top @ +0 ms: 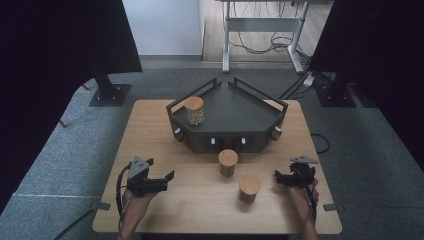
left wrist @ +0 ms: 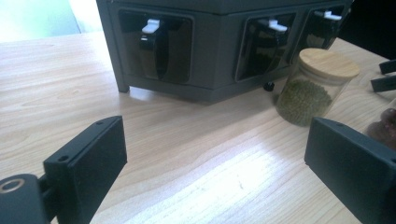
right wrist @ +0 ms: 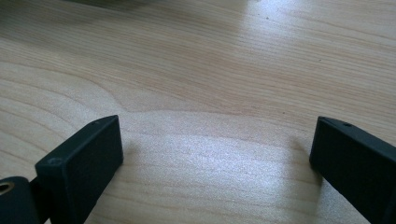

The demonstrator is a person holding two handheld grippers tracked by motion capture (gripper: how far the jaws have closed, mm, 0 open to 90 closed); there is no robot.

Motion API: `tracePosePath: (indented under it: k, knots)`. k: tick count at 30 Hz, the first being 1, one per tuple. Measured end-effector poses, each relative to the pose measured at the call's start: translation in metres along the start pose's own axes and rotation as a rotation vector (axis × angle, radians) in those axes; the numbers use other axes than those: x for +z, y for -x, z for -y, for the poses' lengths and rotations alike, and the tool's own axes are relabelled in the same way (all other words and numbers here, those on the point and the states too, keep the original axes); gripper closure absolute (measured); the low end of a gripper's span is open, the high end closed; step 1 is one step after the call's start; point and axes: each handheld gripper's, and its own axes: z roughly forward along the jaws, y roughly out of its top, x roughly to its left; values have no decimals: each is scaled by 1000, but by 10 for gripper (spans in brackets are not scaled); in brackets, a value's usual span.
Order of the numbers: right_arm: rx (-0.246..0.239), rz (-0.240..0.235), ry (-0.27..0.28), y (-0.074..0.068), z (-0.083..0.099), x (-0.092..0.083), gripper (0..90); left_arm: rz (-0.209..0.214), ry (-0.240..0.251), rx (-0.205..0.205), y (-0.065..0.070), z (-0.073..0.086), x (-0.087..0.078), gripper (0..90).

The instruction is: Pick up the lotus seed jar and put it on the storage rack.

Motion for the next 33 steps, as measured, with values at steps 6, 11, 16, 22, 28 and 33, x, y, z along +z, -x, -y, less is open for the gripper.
tracePosePath:
  k: [6, 11, 16, 22, 28, 33]
  knots:
    - [0, 0, 0, 0, 0, 0, 19, -12, -10, -3, -1, 6, -1, 54]
    - [0, 0, 0, 0, 0, 0, 19, -17, -18, -8, -2, 11, 0, 54]
    - [0, 0, 0, 0, 0, 0, 19, -21, -30, -12, -2, 16, 1, 54]
    - [0, 0, 0, 0, 0, 0, 19, -29, -48, -16, -3, 23, 3, 55]
    - [0, 0, 0, 0, 0, 0, 19, -36, -74, -15, -2, 31, 6, 55]
    - [0, 0, 0, 0, 0, 0, 19, -43, -89, -20, -2, 36, 7, 54]
